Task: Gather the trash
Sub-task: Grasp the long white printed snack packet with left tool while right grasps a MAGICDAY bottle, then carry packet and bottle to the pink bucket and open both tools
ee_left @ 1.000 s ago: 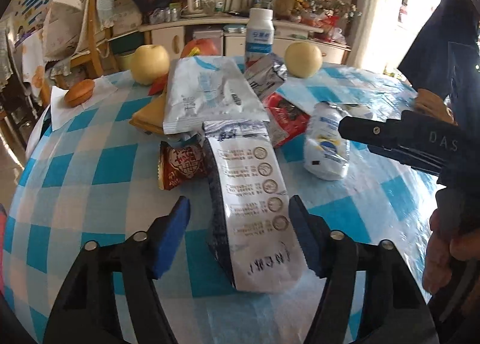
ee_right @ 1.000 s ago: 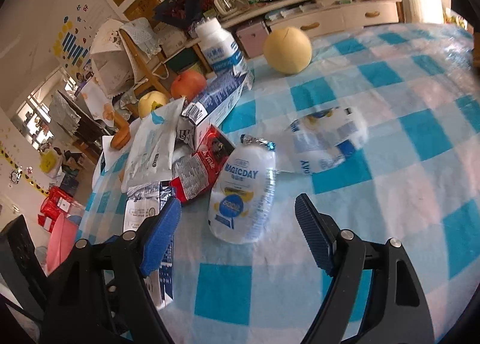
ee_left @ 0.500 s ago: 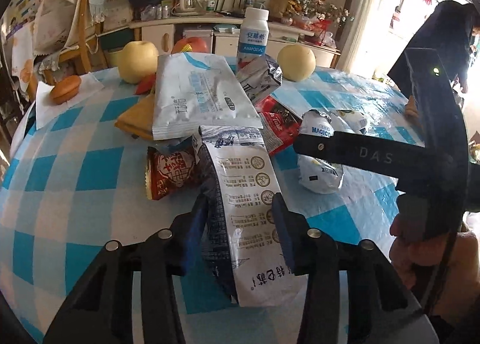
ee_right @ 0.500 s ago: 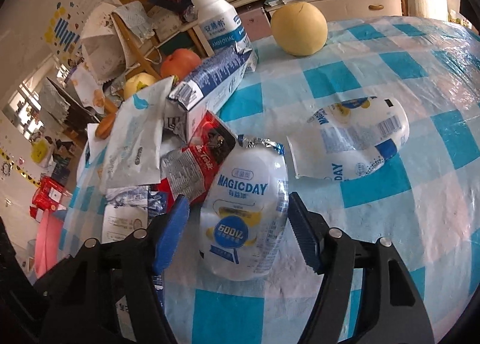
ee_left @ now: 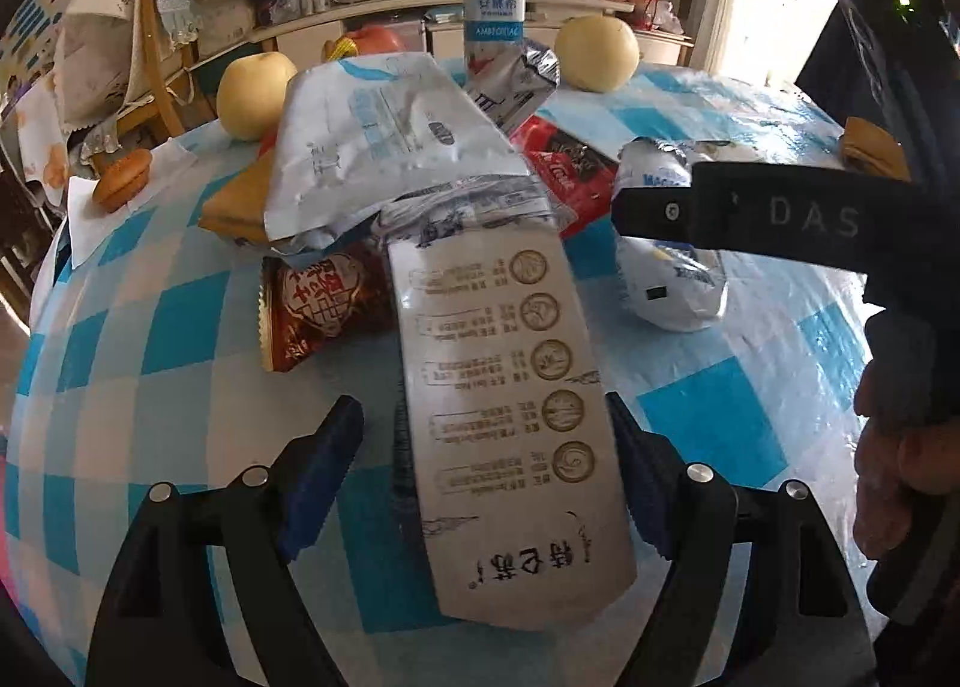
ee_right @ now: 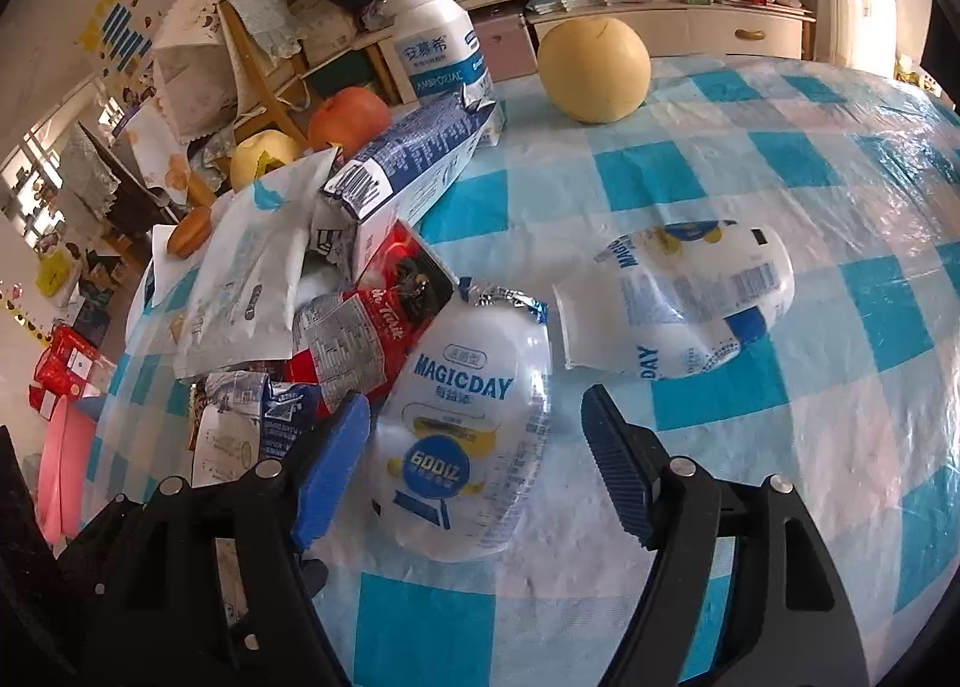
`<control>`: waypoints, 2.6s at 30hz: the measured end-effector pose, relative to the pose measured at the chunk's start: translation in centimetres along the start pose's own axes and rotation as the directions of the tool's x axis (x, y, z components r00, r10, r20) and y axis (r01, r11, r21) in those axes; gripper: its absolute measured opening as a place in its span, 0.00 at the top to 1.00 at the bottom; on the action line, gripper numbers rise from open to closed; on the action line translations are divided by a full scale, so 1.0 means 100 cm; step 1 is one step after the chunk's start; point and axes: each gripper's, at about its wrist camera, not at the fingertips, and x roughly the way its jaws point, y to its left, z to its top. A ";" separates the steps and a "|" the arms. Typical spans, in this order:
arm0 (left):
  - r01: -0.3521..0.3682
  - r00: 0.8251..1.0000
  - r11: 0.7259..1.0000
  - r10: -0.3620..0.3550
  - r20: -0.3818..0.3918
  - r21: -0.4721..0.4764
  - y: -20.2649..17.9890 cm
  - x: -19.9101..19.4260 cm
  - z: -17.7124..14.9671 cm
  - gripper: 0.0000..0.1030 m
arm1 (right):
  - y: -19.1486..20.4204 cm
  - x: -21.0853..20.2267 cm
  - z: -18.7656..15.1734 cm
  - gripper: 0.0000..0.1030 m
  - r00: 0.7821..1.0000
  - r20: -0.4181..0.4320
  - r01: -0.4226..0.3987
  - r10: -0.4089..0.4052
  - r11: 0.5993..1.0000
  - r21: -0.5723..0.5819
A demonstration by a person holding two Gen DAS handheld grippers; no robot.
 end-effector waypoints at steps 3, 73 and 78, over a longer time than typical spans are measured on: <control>0.000 1.000 0.999 0.000 0.009 -0.032 0.007 -0.002 0.000 0.33 | -0.002 0.001 0.000 0.28 1.000 -0.005 -0.012 0.012 1.000 0.018; -0.199 0.795 0.081 0.596 -0.112 -0.977 0.432 -0.189 -0.156 0.37 | 0.479 0.037 -0.058 0.74 0.736 -0.326 -0.677 0.593 0.643 -0.358; -0.228 0.790 0.038 0.592 -0.162 -0.973 0.434 -0.186 -0.174 0.37 | 0.480 0.043 -0.065 0.44 0.749 -0.309 -0.663 0.586 0.664 -0.346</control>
